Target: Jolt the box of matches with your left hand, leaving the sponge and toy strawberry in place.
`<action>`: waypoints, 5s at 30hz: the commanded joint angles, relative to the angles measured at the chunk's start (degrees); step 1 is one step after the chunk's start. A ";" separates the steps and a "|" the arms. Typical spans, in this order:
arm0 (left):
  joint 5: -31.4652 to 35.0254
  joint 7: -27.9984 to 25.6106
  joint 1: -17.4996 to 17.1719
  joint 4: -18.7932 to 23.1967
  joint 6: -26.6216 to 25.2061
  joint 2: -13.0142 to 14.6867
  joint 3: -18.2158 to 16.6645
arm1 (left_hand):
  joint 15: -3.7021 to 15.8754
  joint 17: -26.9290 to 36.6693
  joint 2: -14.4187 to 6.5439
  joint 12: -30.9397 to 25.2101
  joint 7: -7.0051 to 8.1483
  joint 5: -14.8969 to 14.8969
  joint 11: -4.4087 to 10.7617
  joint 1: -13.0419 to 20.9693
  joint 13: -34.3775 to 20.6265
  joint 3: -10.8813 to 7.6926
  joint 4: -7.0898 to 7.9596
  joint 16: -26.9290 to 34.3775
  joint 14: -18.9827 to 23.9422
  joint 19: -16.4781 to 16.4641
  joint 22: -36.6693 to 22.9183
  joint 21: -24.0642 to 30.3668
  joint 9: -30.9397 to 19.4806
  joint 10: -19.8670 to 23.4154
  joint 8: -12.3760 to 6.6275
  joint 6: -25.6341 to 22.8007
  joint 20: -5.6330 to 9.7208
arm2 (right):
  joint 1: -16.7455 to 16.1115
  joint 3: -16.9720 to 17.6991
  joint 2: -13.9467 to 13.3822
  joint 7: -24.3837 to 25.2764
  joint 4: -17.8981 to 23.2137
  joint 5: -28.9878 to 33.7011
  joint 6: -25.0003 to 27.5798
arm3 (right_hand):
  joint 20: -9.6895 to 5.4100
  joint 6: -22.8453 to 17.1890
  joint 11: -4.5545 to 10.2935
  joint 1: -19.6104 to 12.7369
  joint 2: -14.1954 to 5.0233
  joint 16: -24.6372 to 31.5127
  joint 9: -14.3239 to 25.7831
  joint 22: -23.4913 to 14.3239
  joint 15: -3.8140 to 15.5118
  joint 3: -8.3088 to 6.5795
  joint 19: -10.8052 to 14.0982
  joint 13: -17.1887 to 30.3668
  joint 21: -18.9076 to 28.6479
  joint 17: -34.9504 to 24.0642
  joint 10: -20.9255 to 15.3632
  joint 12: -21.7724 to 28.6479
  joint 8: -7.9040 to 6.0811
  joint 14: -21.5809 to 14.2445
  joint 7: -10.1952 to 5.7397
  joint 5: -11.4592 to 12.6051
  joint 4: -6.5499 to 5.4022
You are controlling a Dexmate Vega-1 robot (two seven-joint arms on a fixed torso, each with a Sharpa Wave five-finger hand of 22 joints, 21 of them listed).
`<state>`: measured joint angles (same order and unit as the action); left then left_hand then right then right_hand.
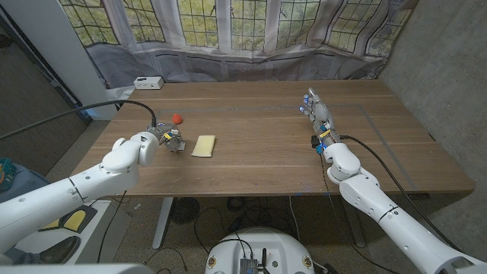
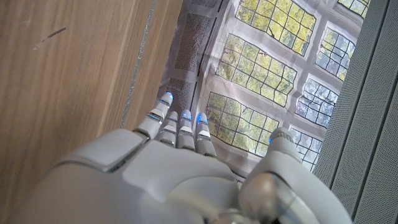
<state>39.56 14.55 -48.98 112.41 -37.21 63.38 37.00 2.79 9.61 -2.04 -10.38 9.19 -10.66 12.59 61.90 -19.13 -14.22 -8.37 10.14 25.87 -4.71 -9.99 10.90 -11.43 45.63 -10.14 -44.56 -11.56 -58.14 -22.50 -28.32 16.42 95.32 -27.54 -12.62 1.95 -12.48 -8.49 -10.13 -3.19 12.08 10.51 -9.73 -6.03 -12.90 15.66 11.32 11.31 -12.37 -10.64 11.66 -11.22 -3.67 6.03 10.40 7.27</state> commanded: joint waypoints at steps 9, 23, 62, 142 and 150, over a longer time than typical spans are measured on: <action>1.62 0.93 0.23 0.06 0.43 -0.34 -0.17 | 4.64 0.17 0.12 -0.26 0.33 0.02 -0.16 -0.73 0.19 0.18 0.24 0.17 -0.99 1.09 -0.19 -0.10 -0.03 -2.24 0.09 2.69 -0.41 | -0.15 0.10 -0.12 0.19 0.41 0.20 -0.14 | 0.22 -0.57 -0.06 -0.28 -0.63 -0.03 0.19 -0.23 -0.26 -0.17 0.57 0.08 -0.07 -0.21 -0.59 -0.01 0.07 -0.50 0.00 0.19 -0.02; -2.08 -0.21 -1.46 0.53 3.11 1.11 -3.01 | 2.53 0.58 -1.35 -0.77 -1.82 0.20 -1.86 -7.15 0.66 1.40 3.13 0.43 -3.86 3.33 -0.26 -0.17 0.10 -9.56 -0.27 8.97 -0.70 | -0.97 0.28 -0.19 0.93 1.34 0.54 -0.18 | 0.27 -0.56 -0.07 -0.40 -0.67 -0.04 0.19 -0.23 -0.24 -0.22 0.56 0.08 -0.08 -0.19 -0.65 0.00 0.08 -0.50 -0.09 0.19 0.04; -28.06 -28.36 -17.03 0.60 17.62 0.69 -20.38 | -5.59 0.95 -3.10 -0.60 -9.13 0.32 -14.24 -30.43 4.28 6.85 12.71 0.30 -17.80 2.65 -0.70 1.56 0.82 -31.41 0.46 34.07 1.73 | -2.63 0.53 0.22 0.98 2.54 1.71 -3.21 | 0.02 -0.63 0.17 -0.53 -0.89 0.02 0.19 -0.23 -0.17 -0.29 0.71 0.08 -0.03 -0.23 -0.72 0.01 0.06 -0.54 -0.10 0.14 0.04; -74.51 -11.93 -0.46 -30.52 56.45 -29.66 -17.91 | -7.62 0.72 -1.40 -0.61 -14.83 -0.86 -17.10 -39.09 7.25 11.02 14.44 -0.02 -21.89 4.21 -0.47 0.23 1.29 -36.77 0.14 38.38 8.30 | 2.31 1.44 -0.89 -5.53 -5.33 1.33 -7.21 | -2.76 2.56 2.30 -0.66 0.22 -0.51 0.13 -0.15 2.72 -0.18 1.72 -0.19 -0.18 0.16 -0.40 -0.50 0.76 -0.35 -1.51 0.12 0.41; -76.07 -11.37 -0.86 -31.23 56.30 -30.35 -17.97 | -7.94 0.69 -1.49 -0.69 -15.27 -0.91 -17.40 -39.18 7.36 11.06 14.37 -0.01 -22.32 4.45 -0.43 0.18 1.28 -37.01 -0.04 38.39 8.94 | 2.35 1.30 -0.59 -5.13 -5.92 1.23 -7.23 | -2.63 2.78 1.81 -0.56 0.27 -0.72 0.11 -0.15 2.36 -0.14 1.02 -0.25 -0.40 0.20 0.42 -0.73 0.65 0.33 -1.29 0.14 0.36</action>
<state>-35.07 3.62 -49.46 82.26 20.01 34.15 18.87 -5.10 10.12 -3.48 -11.20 -5.52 -11.31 -4.70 22.92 -11.71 -3.39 5.92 10.14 3.86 -0.31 -10.39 10.90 -10.12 8.68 -9.91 -6.11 -2.86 -56.18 -20.97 -29.14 11.21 90.34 -26.02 -20.07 -0.60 -9.90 -6.45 -10.59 -3.33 11.40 10.51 -9.72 -3.37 -12.90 16.96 10.91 11.01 -12.06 -10.20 11.00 -10.78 -3.65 4.70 10.40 7.27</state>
